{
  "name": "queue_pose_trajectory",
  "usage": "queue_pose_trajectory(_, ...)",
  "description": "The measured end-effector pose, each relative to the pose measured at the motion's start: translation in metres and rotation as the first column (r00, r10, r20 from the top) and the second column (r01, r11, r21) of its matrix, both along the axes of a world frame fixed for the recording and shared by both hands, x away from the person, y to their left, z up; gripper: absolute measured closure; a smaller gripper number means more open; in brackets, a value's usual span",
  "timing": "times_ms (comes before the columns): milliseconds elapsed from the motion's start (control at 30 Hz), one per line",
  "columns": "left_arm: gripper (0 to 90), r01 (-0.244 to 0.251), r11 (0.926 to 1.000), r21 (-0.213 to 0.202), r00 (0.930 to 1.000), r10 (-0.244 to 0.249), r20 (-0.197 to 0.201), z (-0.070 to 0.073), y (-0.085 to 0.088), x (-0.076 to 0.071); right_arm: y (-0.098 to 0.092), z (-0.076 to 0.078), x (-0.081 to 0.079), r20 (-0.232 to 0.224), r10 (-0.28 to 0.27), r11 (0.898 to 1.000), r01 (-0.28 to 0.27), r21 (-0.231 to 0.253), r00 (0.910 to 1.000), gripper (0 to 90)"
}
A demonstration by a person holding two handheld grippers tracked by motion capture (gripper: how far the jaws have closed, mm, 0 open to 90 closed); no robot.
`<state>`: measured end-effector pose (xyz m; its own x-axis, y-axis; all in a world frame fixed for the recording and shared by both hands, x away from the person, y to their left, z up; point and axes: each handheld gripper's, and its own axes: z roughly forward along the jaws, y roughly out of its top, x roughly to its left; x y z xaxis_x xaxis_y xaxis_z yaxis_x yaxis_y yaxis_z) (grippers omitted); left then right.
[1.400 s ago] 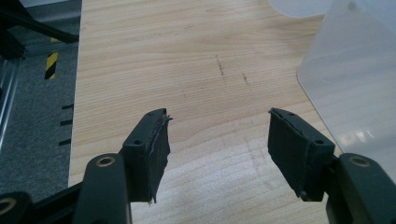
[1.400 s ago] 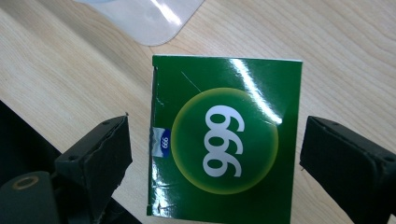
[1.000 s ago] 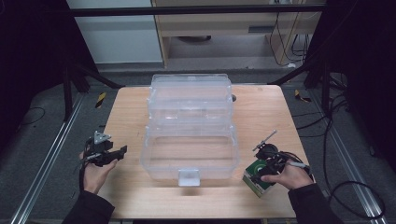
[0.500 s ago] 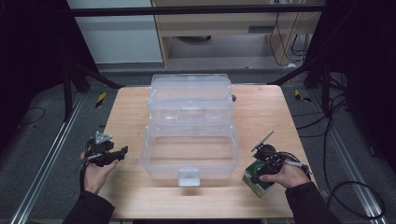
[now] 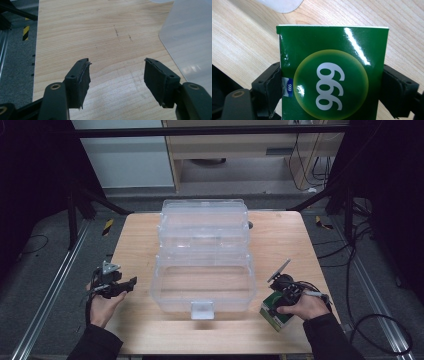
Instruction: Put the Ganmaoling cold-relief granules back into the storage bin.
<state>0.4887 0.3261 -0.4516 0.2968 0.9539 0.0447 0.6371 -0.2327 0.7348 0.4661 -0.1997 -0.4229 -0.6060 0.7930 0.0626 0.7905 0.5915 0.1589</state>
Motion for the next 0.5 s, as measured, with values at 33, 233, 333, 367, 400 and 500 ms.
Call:
queue_pose_trajectory(33, 36.7, 0.000, 1.0000, 0.000, 1.0000, 0.000, 0.000, 0.000, 0.000, 0.000, 0.000, 0.000, 0.000, -0.002, 0.003, 1.000, -0.003, -0.005, 1.0000, 16.9)
queue_pose_trajectory(233, 36.7, 0.000, 1.0000, 0.001, 1.0000, 0.000, -0.002, 0.000, 0.000, 0.000, -0.001, 0.003, 0.000, 0.001, 0.008, 1.000, -0.008, -0.006, 1.0000, 17.4)
queue_pose_trajectory(333, 36.7, 0.000, 1.0000, 0.001, 1.0000, 0.000, -0.002, 0.000, 0.000, 0.000, -0.003, 0.007, -0.001, 0.017, 0.015, 1.000, -0.015, -0.002, 0.9997, 17.5)
queue_pose_trajectory(367, 36.7, 0.001, 1.0000, 0.002, 1.0000, -0.001, -0.002, 0.000, 0.000, 0.000, -0.004, 0.008, -0.002, 0.018, 0.013, 1.000, -0.013, -0.001, 0.9998, 17.5)
queue_pose_trajectory(400, 36.6, 0.001, 1.0000, 0.002, 1.0000, -0.001, -0.002, 0.000, 0.000, 0.000, -0.004, 0.011, -0.002, 0.025, 0.014, 1.000, -0.014, 0.002, 0.9996, 17.5)
queue_pose_trajectory(500, 36.6, 0.002, 1.0000, 0.002, 1.0000, -0.002, -0.004, 0.000, -0.001, 0.000, -0.007, 0.016, -0.003, 0.040, 0.012, 1.000, -0.013, 0.009, 0.9991, 17.4)
